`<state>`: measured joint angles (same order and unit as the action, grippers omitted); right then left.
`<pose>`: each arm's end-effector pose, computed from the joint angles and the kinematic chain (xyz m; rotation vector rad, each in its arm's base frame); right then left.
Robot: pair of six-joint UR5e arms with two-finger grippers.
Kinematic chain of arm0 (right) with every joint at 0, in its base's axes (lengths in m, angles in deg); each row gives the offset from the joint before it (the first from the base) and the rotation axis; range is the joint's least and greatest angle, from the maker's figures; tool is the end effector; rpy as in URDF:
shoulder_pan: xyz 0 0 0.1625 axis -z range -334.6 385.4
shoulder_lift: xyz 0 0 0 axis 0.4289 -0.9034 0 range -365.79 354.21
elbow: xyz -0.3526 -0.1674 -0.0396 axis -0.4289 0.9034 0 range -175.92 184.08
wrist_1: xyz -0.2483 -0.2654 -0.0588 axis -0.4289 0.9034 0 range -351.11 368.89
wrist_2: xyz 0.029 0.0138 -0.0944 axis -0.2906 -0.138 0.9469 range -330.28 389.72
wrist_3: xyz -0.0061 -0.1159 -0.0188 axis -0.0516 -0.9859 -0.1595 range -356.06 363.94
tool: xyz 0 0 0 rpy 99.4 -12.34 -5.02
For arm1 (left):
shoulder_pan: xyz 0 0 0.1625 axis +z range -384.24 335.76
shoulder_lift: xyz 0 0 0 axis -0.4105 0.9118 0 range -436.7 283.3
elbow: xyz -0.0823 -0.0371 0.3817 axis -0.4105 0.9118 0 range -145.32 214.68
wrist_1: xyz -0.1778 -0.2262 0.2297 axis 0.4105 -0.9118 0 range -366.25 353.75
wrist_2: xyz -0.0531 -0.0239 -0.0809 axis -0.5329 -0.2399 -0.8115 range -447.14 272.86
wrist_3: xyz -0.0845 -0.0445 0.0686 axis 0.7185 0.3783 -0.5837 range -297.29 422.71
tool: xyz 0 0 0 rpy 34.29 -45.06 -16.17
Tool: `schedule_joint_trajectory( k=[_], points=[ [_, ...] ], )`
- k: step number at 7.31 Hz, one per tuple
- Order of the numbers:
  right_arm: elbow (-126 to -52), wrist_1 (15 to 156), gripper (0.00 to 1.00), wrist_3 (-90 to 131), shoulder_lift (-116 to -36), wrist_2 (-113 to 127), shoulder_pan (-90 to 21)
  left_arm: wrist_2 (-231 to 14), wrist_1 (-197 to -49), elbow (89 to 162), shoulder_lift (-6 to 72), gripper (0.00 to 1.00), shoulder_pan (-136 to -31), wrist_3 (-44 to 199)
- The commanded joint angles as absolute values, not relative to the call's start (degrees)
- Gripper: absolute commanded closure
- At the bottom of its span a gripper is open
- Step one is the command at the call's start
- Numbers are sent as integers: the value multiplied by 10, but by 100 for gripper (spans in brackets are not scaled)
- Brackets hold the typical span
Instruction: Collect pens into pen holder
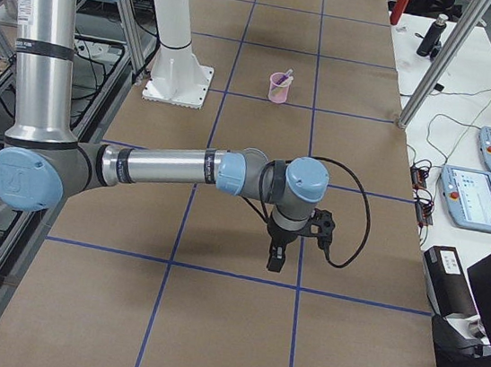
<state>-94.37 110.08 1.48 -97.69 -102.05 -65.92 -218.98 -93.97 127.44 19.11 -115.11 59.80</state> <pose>0.0645 -0.4189 0.6109 -0.0532 -0.7307 0.0105 -0.0623 -0.4868 0.5778 0.1287 0.7257 0.0741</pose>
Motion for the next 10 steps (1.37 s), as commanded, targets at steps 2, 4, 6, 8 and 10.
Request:
schedule_joint_trajectory(
  k=[2,4,6,8,10],
  points=[
    [-943,1068,0,15,-1005,-1025,-676,-2190,-940,1271,190,0,-1151,597],
    [-944,1068,0,15,-1004,-1025,-676,-2190,-939,1268,190,0,-1150,598],
    [-944,1067,0,15,-1002,-1025,-676,-2181,-938,1266,190,0,-1150,598],
    [-944,1067,0,16,-1000,-1025,-676,-2177,-938,1265,191,0,-1150,598],
    [-944,1067,0,17,-998,-1025,-676,-2177,-938,1256,191,0,-1150,598]
  ],
)
